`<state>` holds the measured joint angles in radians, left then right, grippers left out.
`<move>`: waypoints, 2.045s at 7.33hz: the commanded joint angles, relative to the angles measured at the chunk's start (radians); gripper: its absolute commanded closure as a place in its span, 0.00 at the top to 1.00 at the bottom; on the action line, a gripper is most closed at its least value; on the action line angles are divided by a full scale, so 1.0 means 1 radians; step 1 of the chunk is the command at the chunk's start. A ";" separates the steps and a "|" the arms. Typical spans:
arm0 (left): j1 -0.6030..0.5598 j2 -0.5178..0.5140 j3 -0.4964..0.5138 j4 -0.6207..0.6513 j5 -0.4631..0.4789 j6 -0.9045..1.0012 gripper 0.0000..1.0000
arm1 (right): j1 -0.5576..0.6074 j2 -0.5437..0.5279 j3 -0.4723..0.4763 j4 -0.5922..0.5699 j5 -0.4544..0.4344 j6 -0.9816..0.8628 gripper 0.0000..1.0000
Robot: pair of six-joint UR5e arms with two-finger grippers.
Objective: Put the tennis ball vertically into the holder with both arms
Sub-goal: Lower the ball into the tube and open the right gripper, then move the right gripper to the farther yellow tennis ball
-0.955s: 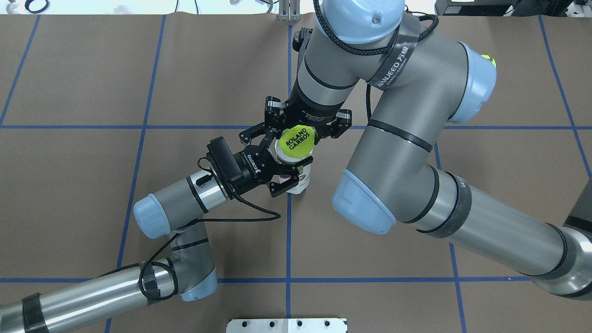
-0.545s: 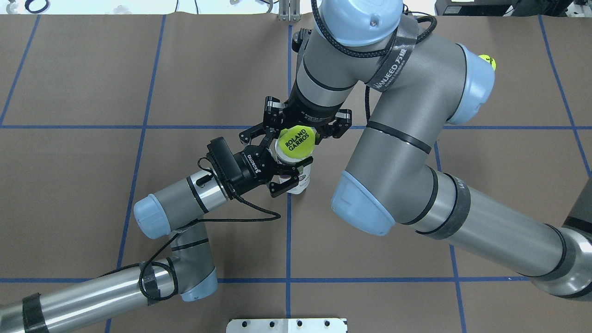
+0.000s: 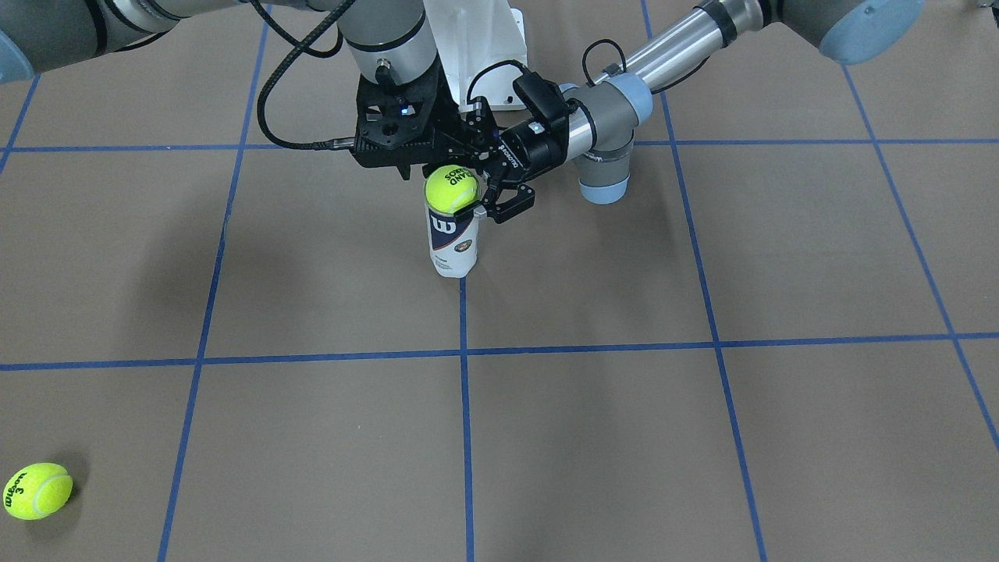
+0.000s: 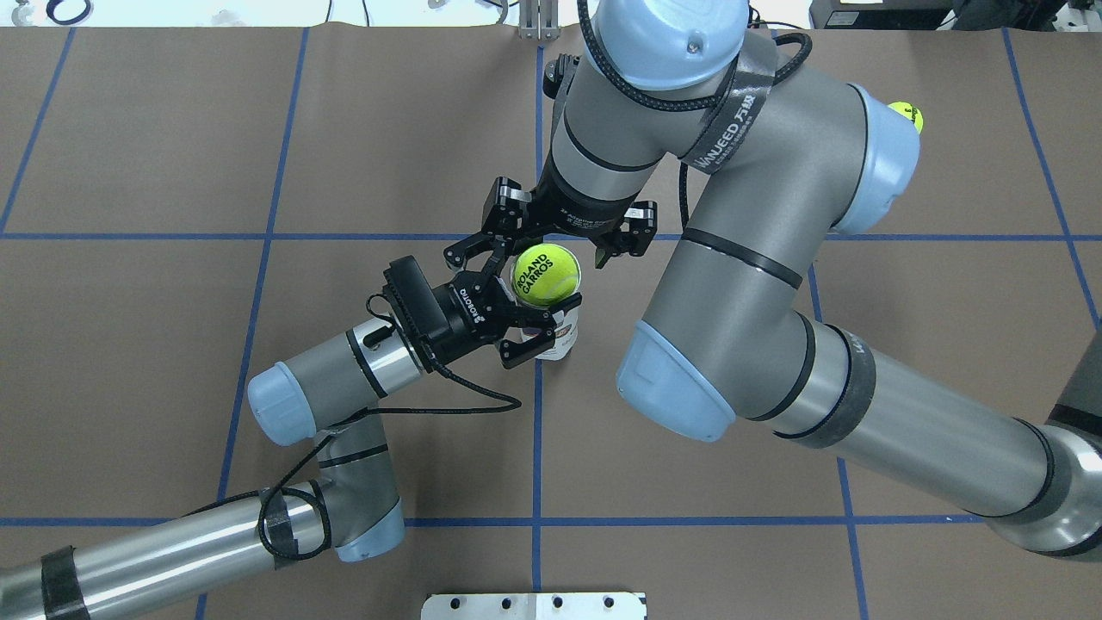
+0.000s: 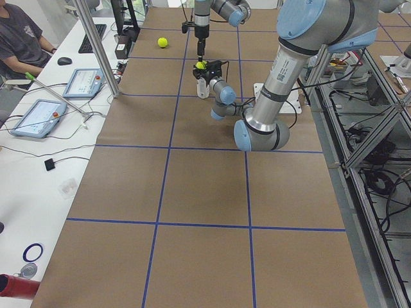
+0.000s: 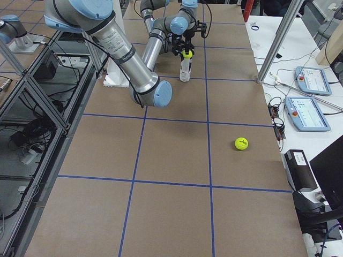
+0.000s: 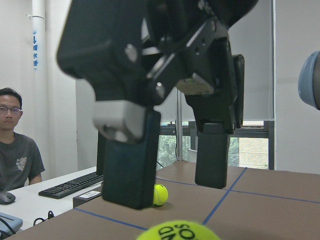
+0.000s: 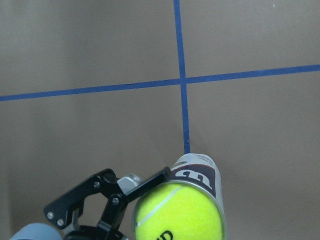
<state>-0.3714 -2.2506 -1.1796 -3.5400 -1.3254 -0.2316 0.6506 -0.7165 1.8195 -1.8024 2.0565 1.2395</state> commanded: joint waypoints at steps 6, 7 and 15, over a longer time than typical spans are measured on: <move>0.002 0.000 0.000 -0.007 0.000 0.000 0.96 | 0.040 -0.067 0.059 -0.003 0.010 -0.002 0.98; 0.002 0.000 0.000 -0.007 0.000 0.000 0.96 | 0.050 -0.080 0.069 -0.003 0.011 -0.002 0.98; 0.002 0.009 -0.002 -0.008 0.000 0.000 0.96 | 0.516 -0.291 -0.431 0.264 0.063 -0.614 0.96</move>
<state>-0.3697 -2.2421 -1.1808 -3.5478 -1.3254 -0.2316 1.1001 -1.0081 1.5830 -1.7084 2.1175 0.6628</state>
